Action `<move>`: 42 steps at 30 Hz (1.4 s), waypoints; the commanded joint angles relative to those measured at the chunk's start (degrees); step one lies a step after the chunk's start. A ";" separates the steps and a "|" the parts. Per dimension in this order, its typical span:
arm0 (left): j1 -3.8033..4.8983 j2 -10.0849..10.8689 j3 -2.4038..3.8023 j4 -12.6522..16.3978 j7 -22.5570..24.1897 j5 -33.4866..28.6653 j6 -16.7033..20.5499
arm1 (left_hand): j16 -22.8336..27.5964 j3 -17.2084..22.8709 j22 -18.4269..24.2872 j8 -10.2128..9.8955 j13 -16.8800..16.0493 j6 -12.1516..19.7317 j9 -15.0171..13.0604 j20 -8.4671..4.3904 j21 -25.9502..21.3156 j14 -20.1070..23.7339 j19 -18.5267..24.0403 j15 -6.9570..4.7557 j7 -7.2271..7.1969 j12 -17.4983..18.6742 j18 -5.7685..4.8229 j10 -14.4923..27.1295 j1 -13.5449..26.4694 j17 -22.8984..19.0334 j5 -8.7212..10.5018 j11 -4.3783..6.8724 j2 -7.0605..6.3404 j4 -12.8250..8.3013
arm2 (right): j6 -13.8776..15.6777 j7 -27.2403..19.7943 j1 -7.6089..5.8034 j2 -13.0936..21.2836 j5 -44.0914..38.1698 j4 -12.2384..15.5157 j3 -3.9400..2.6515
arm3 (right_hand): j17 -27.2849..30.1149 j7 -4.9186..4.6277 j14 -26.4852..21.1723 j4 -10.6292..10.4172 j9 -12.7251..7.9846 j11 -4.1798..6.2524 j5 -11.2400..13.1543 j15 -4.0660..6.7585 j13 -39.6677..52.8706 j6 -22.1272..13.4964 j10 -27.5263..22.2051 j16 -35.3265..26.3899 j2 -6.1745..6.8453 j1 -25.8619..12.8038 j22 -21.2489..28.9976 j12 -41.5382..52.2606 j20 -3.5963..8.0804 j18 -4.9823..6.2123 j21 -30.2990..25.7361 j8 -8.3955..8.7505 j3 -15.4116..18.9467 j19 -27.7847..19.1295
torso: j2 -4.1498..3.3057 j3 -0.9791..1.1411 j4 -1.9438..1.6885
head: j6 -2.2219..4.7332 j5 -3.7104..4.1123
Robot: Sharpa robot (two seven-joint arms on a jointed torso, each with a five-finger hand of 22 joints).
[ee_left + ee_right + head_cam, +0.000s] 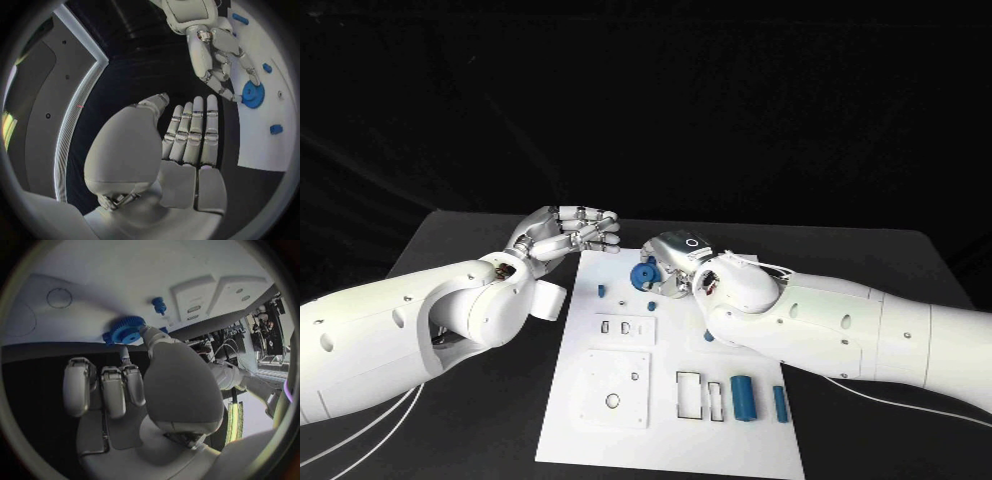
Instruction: Assemble the parts on the task board
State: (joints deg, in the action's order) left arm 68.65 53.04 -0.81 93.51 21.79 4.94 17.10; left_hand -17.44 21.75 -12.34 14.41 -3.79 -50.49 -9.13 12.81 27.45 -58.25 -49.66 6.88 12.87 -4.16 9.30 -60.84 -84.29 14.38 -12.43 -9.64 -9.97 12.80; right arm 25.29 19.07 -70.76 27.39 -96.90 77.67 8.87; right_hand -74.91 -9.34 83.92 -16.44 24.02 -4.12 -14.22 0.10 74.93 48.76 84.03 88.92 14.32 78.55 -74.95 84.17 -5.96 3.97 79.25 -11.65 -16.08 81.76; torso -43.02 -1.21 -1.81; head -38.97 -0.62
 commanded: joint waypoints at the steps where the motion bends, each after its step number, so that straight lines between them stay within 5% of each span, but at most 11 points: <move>1: 0.05 -0.08 0.04 0.08 0.10 0.24 -1.10 | 0.20 0.23 -0.09 -0.19 -0.05 0.45 0.06 -0.08 0.30 0.27 -0.39 0.20 0.50 0.19 1.06 -0.13 0.30 0.09 0.36 -0.34 -0.02 -0.07 | -1.22 -0.30 0.00 0.07 1.39 -0.02 0.00 | -10.58 -0.11 5.18 -0.19 0.01 -0.49 0.13 -0.57 8.30 -0.06 0.93 0.20 -0.86 -1.39 -2.10 -0.32 -0.50 -0.59 -0.28 0.63 2.37 0.00 | 0.00 0.00 0.04 | -0.03 -0.06; 9: 0.05 -0.06 0.04 0.09 0.06 0.24 -1.12 | 0.21 0.23 -0.09 -0.20 -0.05 0.47 0.06 -0.08 0.31 0.27 -0.38 0.21 0.50 0.20 1.05 -0.12 0.33 0.10 0.37 -0.35 -0.02 -0.07 | -3.06 -0.80 0.00 0.33 4.29 -0.04 0.00 | -10.83 0.15 5.23 -0.35 0.34 -0.31 0.03 -0.47 8.67 1.29 1.21 0.26 -3.80 -5.56 -2.51 0.00 -0.48 -0.64 -0.17 1.30 5.39 0.22 | -0.03 0.04 0.05 | -0.10 -0.05; 17: 0.05 -0.01 0.04 0.11 0.02 0.24 -1.10 | 0.23 0.21 -0.10 -0.23 -0.04 0.52 0.07 -0.07 0.35 0.28 -0.35 0.22 0.55 0.25 1.05 -0.08 0.43 0.13 0.38 -0.38 -0.05 -0.04 | -5.16 -1.13 0.00 0.71 6.87 -0.38 0.00 | -10.91 0.34 5.25 -0.36 0.51 -0.13 0.06 -0.31 9.01 2.05 1.48 0.29 -5.27 -7.39 -2.74 0.30 -0.35 -0.67 -0.07 1.46 5.28 0.34 | 0.01 0.04 0.06 | -0.13 -0.02; 28: 0.05 0.10 0.04 0.11 -0.01 0.24 -1.04 | 0.26 0.20 -0.11 -0.28 -0.03 0.60 0.09 -0.07 0.38 0.28 -0.33 0.24 0.60 0.32 1.04 0.01 0.53 0.17 0.39 -0.42 -0.06 -0.01 | -5.31 -1.73 -0.01 2.15 7.75 -0.17 0.01 | -11.14 0.48 5.29 -0.14 0.62 -0.01 0.06 -0.22 9.46 2.54 1.83 0.33 -5.62 -8.30 -3.15 0.70 -0.26 -0.77 0.21 1.60 5.14 0.59 | -0.02 0.14 0.08 | -0.16 -0.09; 36: 0.04 0.20 0.04 0.04 -0.02 0.26 -1.00 | 0.27 0.20 -0.11 -0.31 -0.02 0.66 0.11 -0.07 0.39 0.28 -0.31 0.25 0.63 0.35 1.04 0.06 0.56 0.19 0.38 -0.45 -0.07 -0.01 | -0.77 -2.37 -0.10 5.37 7.23 2.61 0.00 | -11.17 0.57 5.30 0.01 0.69 0.07 0.04 -0.15 9.86 2.81 2.14 0.34 -5.32 -7.79 -3.46 1.07 -0.21 -0.84 0.46 1.62 4.94 0.80 | 0.05 0.15 0.05 | -0.04 -0.06; 42: 0.02 0.26 0.03 -0.20 0.05 0.28 -1.04 | 0.28 0.22 -0.12 -0.36 0.00 0.75 0.12 -0.07 0.42 0.28 -0.29 0.26 0.66 0.40 1.04 0.15 0.56 0.22 0.38 -0.48 -0.08 -0.04 | 5.63 -4.74 -1.65 12.71 11.89 8.40 -0.14 | -10.25 0.72 5.11 0.95 0.82 0.27 0.04 0.06 9.87 3.50 2.19 0.16 -3.83 -3.85 -3.23 1.04 0.03 -0.75 0.07 2.11 3.48 0.58 | 0.26 0.19 0.15 | 0.20 0.18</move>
State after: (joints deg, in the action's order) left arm 68.63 53.33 -0.81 93.30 21.51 5.01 16.98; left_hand -17.45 21.75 -12.38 14.41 -3.77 -50.16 -9.08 12.81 27.68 -58.25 -49.66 6.88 12.77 -3.95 9.30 -60.62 -84.29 14.51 -12.43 -9.85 -9.97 12.80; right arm 26.03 16.52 -71.96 39.11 -88.43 85.05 8.82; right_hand -74.95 -8.60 84.13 -15.63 24.78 -4.11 -14.20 -0.10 74.91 51.79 84.04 88.92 10.23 73.67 -74.92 85.15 -6.13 3.97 79.68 -9.83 -12.15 82.40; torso -42.89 -1.07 -1.73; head -38.88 -0.60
